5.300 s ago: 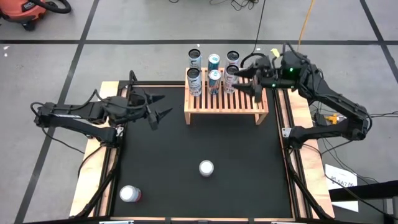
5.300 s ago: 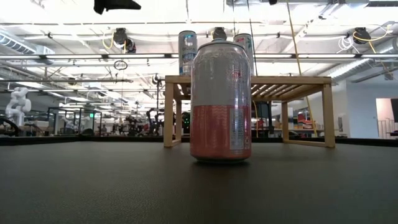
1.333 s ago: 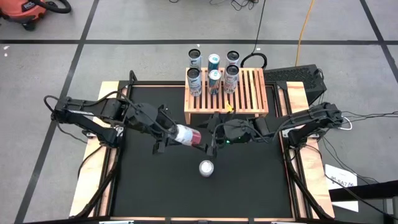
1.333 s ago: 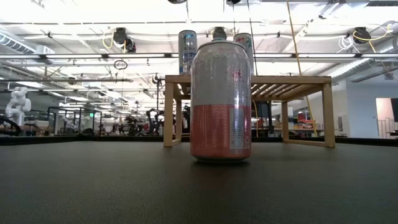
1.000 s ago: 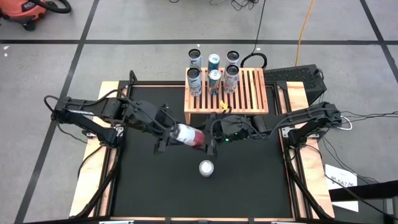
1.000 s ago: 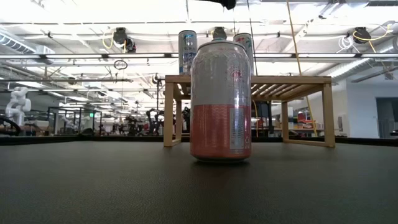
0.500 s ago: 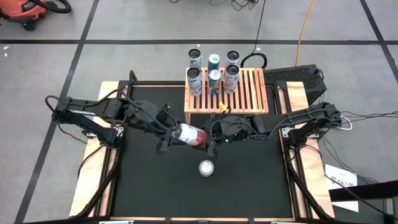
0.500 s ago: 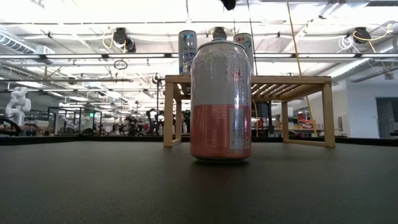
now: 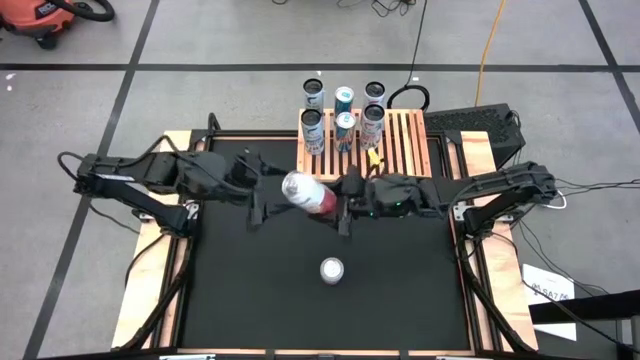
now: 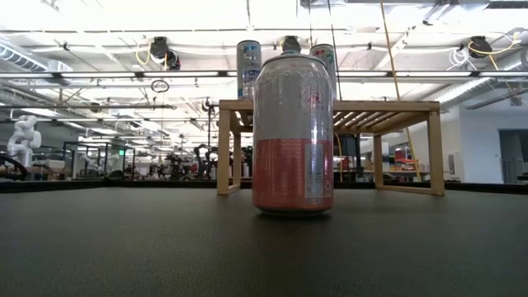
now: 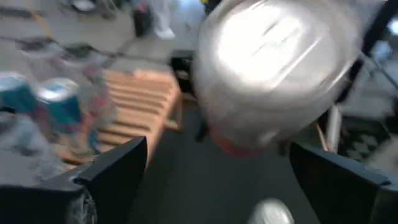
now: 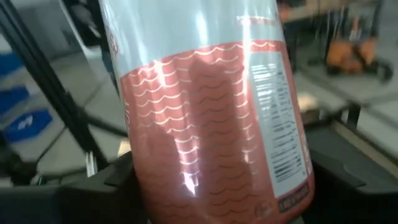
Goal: Place canned beverage on shelf
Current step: Put the white soda can on the shelf
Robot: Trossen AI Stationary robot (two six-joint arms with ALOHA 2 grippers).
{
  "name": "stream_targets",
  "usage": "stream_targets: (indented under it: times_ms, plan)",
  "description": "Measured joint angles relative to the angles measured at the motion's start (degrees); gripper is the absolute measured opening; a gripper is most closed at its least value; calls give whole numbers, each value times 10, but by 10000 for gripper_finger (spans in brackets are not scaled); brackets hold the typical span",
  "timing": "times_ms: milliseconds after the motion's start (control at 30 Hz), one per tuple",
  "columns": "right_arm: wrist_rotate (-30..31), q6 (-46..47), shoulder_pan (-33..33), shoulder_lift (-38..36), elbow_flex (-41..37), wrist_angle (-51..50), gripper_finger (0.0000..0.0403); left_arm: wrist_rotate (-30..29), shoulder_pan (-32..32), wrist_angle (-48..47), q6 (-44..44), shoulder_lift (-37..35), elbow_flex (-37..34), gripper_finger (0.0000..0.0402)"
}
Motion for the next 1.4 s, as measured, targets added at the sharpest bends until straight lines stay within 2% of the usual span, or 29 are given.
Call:
stream_targets:
  times_ms: [100, 267, 367, 467, 567, 867, 1000, 1200, 1300, 1400]
  plan:
    - [0, -22, 0, -19, -29, 88, 283, -15, 0, 69, 1, -15, -27, 380]
    - [-20, -39, -4, -28, -100, 277, 283, 24, -2, 244, 20, -12, -83, 377]
    - [-30, -38, -7, -27, -129, 326, 283, 44, 5, 333, 21, 0, -107, 376]
    - [-29, -38, -7, -27, -136, 328, 283, 83, 8, 381, 33, 21, -108, 376]
    - [-30, -41, -7, -24, -136, 341, 283, 98, 11, 411, 38, 40, -108, 376]
    - [-31, -38, -7, -21, -136, 344, 284, 99, 16, 426, 40, 78, -108, 374]
    - [-32, -37, -7, -21, -136, 342, 284, 99, 19, 444, 46, 79, -108, 350]
    - [-31, -26, -7, -21, -136, 340, 289, 101, 30, 449, 49, 79, -108, 283]
    - [-31, -22, -7, -22, -136, 327, 310, 101, 31, 446, 46, 79, -108, 270]
    - [-18, -13, -7, -32, -135, 269, 340, 100, 31, 432, 60, 77, -109, 270]
